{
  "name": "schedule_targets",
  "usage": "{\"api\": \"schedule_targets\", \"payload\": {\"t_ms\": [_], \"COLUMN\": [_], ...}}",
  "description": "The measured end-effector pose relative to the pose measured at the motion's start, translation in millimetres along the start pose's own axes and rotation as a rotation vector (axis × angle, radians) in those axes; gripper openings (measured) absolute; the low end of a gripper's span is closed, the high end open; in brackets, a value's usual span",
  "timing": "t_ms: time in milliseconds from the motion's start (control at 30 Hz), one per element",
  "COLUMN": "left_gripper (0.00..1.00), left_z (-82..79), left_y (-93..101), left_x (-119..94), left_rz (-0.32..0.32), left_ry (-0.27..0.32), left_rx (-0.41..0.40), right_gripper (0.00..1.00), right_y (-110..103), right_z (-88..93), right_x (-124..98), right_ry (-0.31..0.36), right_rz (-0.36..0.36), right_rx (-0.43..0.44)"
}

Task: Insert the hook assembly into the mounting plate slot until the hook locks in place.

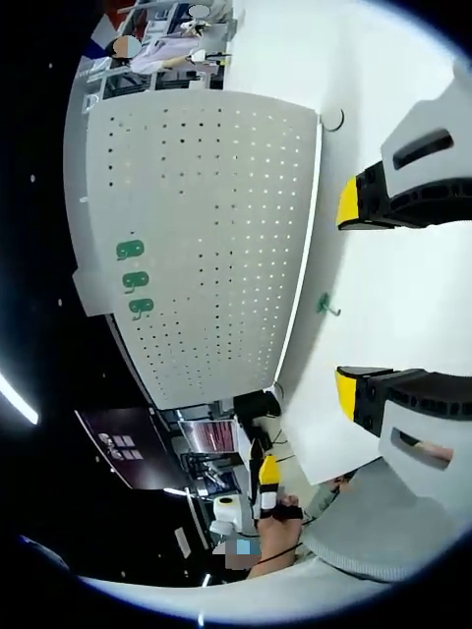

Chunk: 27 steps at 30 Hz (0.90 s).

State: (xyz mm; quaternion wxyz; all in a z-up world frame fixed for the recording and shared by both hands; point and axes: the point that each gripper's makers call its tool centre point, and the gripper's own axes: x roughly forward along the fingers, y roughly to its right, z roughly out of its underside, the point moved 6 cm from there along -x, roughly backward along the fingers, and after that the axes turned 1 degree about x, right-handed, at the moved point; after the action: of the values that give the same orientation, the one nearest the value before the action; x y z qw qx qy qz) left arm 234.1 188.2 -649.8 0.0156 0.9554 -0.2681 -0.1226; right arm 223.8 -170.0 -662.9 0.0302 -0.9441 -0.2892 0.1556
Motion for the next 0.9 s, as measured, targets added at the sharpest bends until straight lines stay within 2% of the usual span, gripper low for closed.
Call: {"api": "schedule_targets", "payload": {"t_ms": [167, 267, 333, 467, 667, 733, 867, 900], "left_gripper": [0.80, 0.79, 0.78, 0.77, 0.78, 0.78, 0.78, 0.78], "left_z": [-5.8, -11.9, -12.7, -14.4, -16.8, -16.0, -17.0, -17.5], "left_y": [2.3, 7.1, 7.5, 10.0, 9.4, 10.1, 11.0, 11.5], "left_x": [2.0, 8.4, 13.3, 24.8, 44.8, 50.9, 67.2, 70.0], "left_rz": [0.009, 0.032, 0.040, 0.075, 0.140, 0.168, 0.230, 0.242], "left_ry": [0.000, -0.007, -0.031, -0.050, -0.123, -0.157, -0.238, -0.242], "left_rx": [0.008, 0.053, 0.132, 0.155, 0.229, 0.230, 0.305, 0.319], "right_gripper": [0.54, 0.54, 0.54, 0.54, 0.54, 0.54, 0.54, 0.54], "right_y": [0.4, -0.2, -3.0, -4.7, -4.9, -5.0, -4.6, -4.4], "right_z": [0.4, 1.1, 1.5, 3.3, 3.1, 3.3, 3.4, 3.6], "right_x": [0.3, 0.7, 1.8, 3.6, 2.5, 2.4, 2.4, 2.3], "right_ry": [0.001, -0.001, -0.007, -0.016, -0.016, -0.017, -0.018, -0.016], "right_rz": [0.001, 0.002, -0.005, -0.014, -0.005, -0.005, -0.001, -0.002], "right_rx": [-0.002, -0.003, -0.023, -0.034, -0.044, -0.047, -0.053, -0.047]}}
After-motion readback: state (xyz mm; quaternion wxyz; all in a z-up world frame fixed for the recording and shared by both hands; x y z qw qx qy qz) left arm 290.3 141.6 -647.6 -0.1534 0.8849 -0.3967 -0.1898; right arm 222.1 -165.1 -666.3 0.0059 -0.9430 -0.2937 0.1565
